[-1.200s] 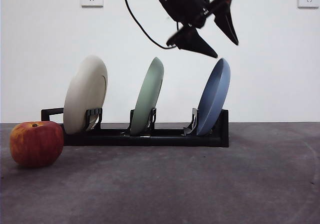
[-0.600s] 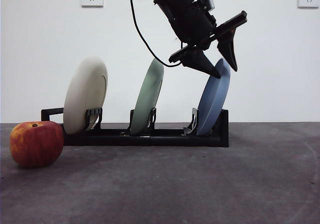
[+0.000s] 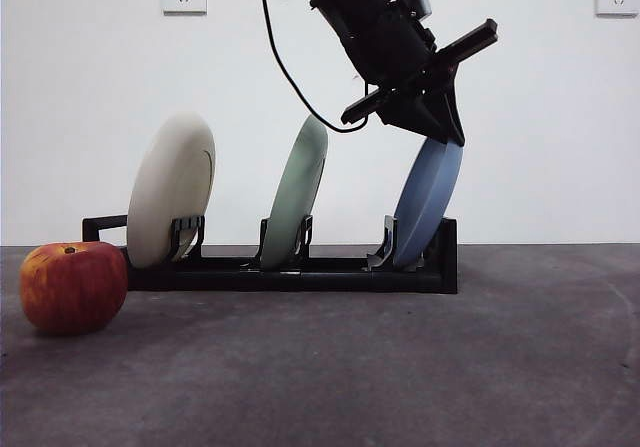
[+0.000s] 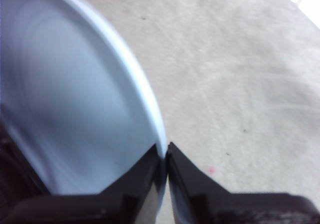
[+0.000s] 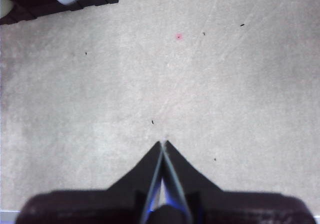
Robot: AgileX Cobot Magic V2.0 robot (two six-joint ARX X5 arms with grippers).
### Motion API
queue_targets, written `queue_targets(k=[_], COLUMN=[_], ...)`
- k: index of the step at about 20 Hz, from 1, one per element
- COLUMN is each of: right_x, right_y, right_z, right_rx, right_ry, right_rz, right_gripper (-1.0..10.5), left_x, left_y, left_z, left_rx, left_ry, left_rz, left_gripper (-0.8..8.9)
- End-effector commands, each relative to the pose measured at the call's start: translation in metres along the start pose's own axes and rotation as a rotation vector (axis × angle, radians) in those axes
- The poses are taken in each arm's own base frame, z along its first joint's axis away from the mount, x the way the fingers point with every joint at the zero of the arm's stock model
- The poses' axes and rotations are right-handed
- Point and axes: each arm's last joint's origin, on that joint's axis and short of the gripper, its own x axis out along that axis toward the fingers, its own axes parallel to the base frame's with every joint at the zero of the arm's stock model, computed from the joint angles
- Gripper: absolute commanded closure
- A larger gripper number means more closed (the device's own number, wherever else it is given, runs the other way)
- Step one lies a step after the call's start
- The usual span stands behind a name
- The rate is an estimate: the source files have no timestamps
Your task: Take the blue plate from the plate rack,put the plate on the table,take the apple from the table,put the apple in the plate
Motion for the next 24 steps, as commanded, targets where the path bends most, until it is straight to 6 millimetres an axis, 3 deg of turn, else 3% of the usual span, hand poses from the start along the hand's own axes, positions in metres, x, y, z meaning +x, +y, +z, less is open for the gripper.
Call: queue_targets(k=[1, 7, 10, 19, 24], right_x=[0.0, 0.0, 0.0, 0.0, 0.0], right_y=[0.0, 0.0, 0.0, 0.0, 0.0], right_z=[0.001, 0.001, 0.001, 0.001, 0.001], right_rx=[-0.011, -0.011, -0.011, -0.011, -0.01], right_ry=[-0.006, -0.006, -0.006, -0.006, -0.005], right_rz=[-0.004, -0.004, -0.004, -0.003, -0.004], right_gripper=[9.5, 9.5, 9.5, 9.5, 9.5], left_x=[0.009, 0.007, -0.007, -0.081, -0.126], left_y=[0.001, 0.001, -0.003, -0.027, -0.052], left_z=[-0.005, -0.004, 0.004, 0.036, 0.029], left_rx=[0.003, 0.003, 0.033, 0.113, 0.229], left_ry=[0.017, 0.013, -0.024, -0.201, -0.122], left_rz=[0.012, 0.011, 0.004, -0.101, -0.205], left_gripper=[8.22, 8.22, 8.21, 8.22, 8.22])
